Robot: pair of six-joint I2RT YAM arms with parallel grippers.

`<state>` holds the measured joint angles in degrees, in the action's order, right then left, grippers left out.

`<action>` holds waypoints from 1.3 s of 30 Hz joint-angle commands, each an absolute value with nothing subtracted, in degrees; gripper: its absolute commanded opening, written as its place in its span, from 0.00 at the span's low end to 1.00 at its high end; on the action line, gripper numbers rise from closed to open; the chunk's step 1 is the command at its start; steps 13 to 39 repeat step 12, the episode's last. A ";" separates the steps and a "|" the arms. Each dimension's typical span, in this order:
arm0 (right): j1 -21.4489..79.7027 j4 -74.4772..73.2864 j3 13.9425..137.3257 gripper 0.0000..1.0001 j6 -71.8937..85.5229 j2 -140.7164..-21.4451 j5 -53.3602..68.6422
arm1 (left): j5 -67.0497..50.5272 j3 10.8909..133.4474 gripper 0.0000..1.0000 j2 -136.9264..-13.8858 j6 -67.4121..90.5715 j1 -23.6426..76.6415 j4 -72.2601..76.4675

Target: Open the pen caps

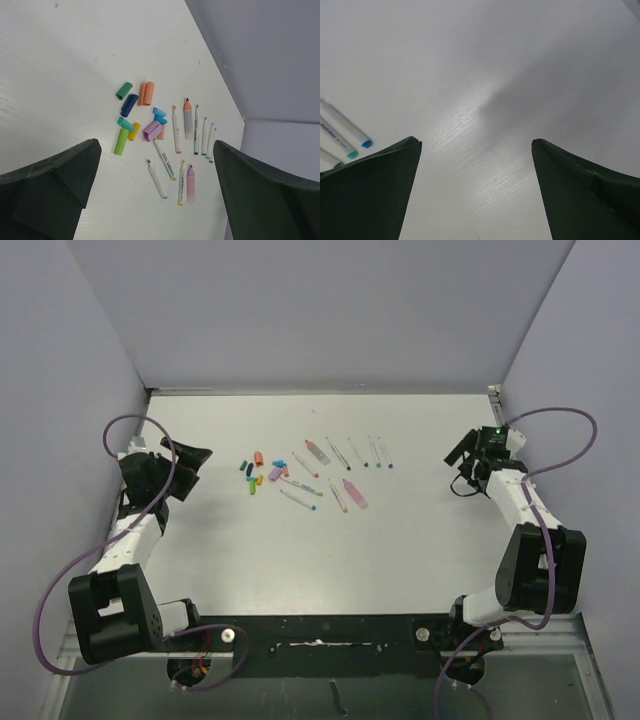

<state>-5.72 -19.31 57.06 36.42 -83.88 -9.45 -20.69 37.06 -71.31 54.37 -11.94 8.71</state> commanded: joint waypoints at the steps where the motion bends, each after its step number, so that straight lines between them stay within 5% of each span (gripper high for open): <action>1: -6.83 -26.21 56.23 0.98 44.15 -81.05 -18.41 | -22.50 36.86 0.98 -69.27 55.18 -13.12 9.51; 39: -7.12 -25.58 56.45 0.98 42.66 -81.80 -16.54 | -24.39 36.29 0.98 -69.46 55.16 -13.89 11.26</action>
